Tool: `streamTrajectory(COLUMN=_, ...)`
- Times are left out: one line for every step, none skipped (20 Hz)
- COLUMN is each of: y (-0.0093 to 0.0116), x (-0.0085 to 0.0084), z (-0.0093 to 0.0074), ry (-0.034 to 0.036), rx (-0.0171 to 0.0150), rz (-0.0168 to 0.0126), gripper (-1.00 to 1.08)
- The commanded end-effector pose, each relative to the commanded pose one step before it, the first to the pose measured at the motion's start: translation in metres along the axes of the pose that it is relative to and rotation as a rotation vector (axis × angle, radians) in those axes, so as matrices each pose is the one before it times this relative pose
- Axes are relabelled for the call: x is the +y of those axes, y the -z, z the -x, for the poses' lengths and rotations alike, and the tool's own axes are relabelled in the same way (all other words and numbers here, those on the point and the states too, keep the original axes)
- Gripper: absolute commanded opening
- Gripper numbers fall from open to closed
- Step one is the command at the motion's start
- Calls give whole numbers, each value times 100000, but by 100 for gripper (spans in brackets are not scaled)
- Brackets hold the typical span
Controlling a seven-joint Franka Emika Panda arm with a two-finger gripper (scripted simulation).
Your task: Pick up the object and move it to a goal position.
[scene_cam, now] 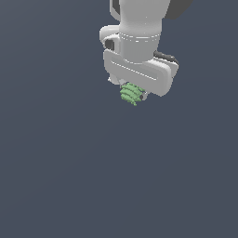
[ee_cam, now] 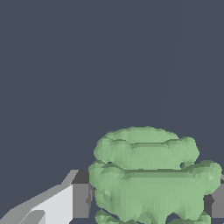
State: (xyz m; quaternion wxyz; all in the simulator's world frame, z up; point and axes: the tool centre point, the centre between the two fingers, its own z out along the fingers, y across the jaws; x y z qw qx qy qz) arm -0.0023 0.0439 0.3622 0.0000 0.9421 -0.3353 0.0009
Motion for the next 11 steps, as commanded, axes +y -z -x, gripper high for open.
streamTrajectory(y=1695, x=-256, z=586, ry=10, rx=-100, rz=131, gripper=-100)
streamTrajectory(y=534, x=-94, z=159, ry=0, rx=0, rz=0, gripper=-100)
streamTrajectory(y=473, x=-86, z=139, ry=0, rx=0, rz=0, gripper=-100)
streamTrajectory(y=414, x=-78, z=120, ry=0, rx=0, rz=0, gripper=-100)
streamTrajectory(y=355, x=-73, z=105, ry=31, rx=-27, rz=-26, gripper=-100)
streamTrajectory(y=299, x=-60, z=85, ry=0, rx=0, rz=0, gripper=-100)
streamTrajectory(y=243, x=-50, z=68, ry=0, rx=0, rz=0, gripper=-100)
streamTrajectory(y=188, x=-39, z=52, ry=0, rx=0, rz=0, gripper=-100)
streamTrajectory(y=134, x=-28, z=37, ry=0, rx=0, rz=0, gripper=-100)
streamTrajectory(y=80, x=-17, z=22, ry=0, rx=0, rz=0, gripper=-100)
streamTrajectory(y=26, x=-10, z=11, ry=34, rx=-25, rz=-25, gripper=-100)
